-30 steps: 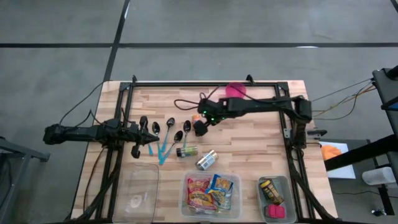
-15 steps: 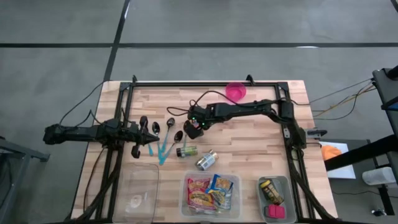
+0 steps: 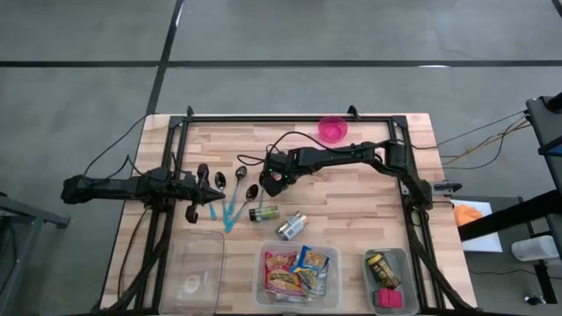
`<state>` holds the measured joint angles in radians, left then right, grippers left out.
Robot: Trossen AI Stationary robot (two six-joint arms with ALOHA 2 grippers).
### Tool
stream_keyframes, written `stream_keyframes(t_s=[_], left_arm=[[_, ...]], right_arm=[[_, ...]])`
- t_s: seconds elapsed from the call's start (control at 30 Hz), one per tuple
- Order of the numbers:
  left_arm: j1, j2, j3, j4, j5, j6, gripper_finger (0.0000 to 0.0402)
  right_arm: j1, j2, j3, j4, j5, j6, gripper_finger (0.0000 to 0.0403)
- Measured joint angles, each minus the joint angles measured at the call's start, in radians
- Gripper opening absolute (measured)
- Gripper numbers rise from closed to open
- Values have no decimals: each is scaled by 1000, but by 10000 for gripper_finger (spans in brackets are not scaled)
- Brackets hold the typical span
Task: Pick & Place Food Item
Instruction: Put the orange seasoning bottle into the gray bin
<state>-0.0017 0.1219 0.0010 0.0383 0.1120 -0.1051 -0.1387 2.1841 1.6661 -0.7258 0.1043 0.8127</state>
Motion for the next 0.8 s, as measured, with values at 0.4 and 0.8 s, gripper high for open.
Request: stream_keyframes(t_s=[0.4, 0.8], left_arm=[[0, 0, 0, 0, 0, 0, 0], [0, 0, 0, 0, 0, 0, 0]], right_arm=[[-5, 1, -2, -52, 32, -83, 340], [-4, 1, -3, -46, 26, -106, 211]])
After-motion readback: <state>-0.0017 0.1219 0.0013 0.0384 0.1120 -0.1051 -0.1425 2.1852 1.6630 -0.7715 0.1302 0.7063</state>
